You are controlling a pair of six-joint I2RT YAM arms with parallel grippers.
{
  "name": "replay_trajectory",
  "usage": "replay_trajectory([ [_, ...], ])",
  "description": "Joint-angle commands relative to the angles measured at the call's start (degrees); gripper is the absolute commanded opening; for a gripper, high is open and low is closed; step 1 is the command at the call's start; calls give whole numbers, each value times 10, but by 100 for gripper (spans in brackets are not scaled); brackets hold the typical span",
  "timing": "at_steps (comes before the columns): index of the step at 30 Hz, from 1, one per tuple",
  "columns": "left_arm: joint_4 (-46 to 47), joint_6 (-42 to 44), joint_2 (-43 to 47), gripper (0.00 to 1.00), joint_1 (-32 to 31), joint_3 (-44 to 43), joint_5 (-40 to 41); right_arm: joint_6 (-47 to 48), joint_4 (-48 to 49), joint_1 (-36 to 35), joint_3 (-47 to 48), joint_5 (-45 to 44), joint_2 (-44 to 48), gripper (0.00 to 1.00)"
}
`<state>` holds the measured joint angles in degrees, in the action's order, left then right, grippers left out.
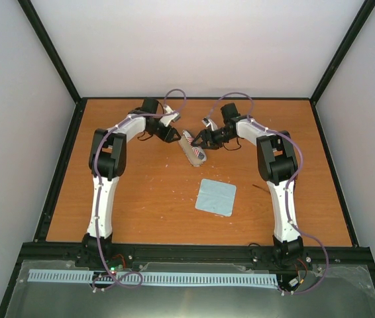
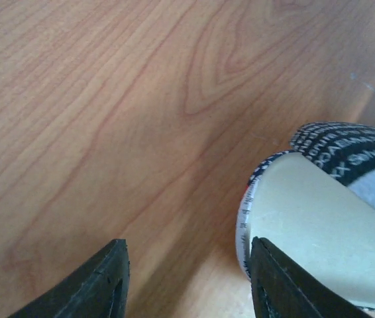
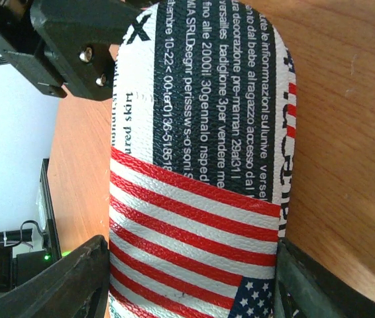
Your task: Organize the sunglasses
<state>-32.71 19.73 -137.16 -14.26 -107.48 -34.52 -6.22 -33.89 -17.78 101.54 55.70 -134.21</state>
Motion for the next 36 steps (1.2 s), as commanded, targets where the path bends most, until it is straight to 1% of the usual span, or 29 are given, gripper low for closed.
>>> replay_trajectory([
  [1,-18,-11,-22,51,-6,-44,14,18,-12,4,3,-32,-8,63],
  [8,-33,2,-34,46,-28,-54,7,18,-9,4,-1,-30,-8,63],
  [10,-33,6,-35,42,-32,-51,9,18,-7,4,-2,-29,-7,63],
  [12,-33,9,-36,33,-36,-49,14,17,-6,4,-3,-29,-5,63],
  [13,-34,11,-37,27,-37,-48,16,17,-6,4,-3,-29,-4,63],
  [14,-36,12,-39,13,-37,-49,16,17,-6,4,-3,-29,-4,63],
  [15,-38,13,-40,3,-37,-50,16,17,-5,4,-3,-29,-5,63],
  [16,-40,14,-41,1,-38,-50,16,16,-5,4,-2,-30,-5,63],
  [22,-34,12,-27,1,-38,-18,17,16,-5,4,-1,-39,-4,64],
  [25,-24,5,-13,1,-37,6,24,17,-5,5,-1,-49,3,71],
  [27,-14,0,-2,1,-37,26,34,17,-2,6,-3,-61,11,74],
  [28,-9,-3,3,1,-37,38,40,16,1,8,-6,-69,17,80],
  [29,-3,-7,12,1,-38,51,45,15,5,10,-10,-74,24,82],
  [30,3,-12,20,1,-38,64,51,13,10,14,-13,-80,33,88],
  [31,7,-15,28,1,-37,78,55,11,17,16,-18,-85,42,90],
  [34,22,-28,46,1,-38,112,66,10,28,26,-32,-112,73,91],
  [36,34,-43,57,0,-36,129,76,14,31,27,-46,-147,102,91],
])
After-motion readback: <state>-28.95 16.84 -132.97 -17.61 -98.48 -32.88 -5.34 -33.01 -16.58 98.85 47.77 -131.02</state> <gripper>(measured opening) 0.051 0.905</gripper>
